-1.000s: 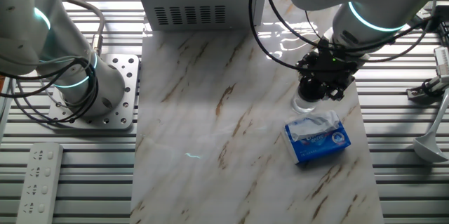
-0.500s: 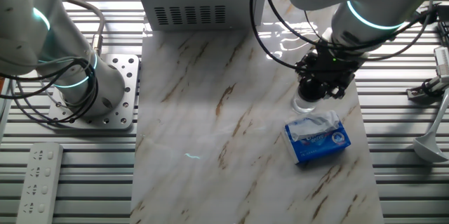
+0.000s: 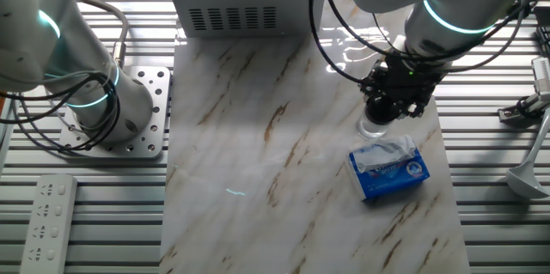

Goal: Unscrew the lid from the jar

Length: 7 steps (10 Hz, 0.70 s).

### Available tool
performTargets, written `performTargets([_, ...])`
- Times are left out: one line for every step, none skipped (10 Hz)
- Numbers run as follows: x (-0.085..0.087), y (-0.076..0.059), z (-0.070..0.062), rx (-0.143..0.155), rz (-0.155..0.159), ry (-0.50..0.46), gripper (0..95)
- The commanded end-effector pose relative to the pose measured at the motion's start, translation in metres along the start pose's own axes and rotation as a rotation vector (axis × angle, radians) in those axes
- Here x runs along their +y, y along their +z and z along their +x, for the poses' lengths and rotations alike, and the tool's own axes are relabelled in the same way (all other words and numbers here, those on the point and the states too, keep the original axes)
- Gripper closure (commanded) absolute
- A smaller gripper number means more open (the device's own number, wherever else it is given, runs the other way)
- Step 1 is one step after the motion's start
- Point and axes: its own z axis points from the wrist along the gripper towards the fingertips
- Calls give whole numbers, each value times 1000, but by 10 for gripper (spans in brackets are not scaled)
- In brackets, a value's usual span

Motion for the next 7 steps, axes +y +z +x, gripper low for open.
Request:
performTargets([-1, 2, 0, 2, 3, -112, 570])
performTargets([-1, 2, 0, 2, 3, -181, 570])
performTargets([-1, 2, 0, 2, 2, -227, 570])
performTargets([-1, 2, 0, 4, 2, -269, 570])
performTargets([-1, 2, 0, 5, 2, -325, 570])
performTargets([0, 2, 0, 6, 4, -358, 570])
performTargets([0, 2, 0, 10, 8, -393, 570])
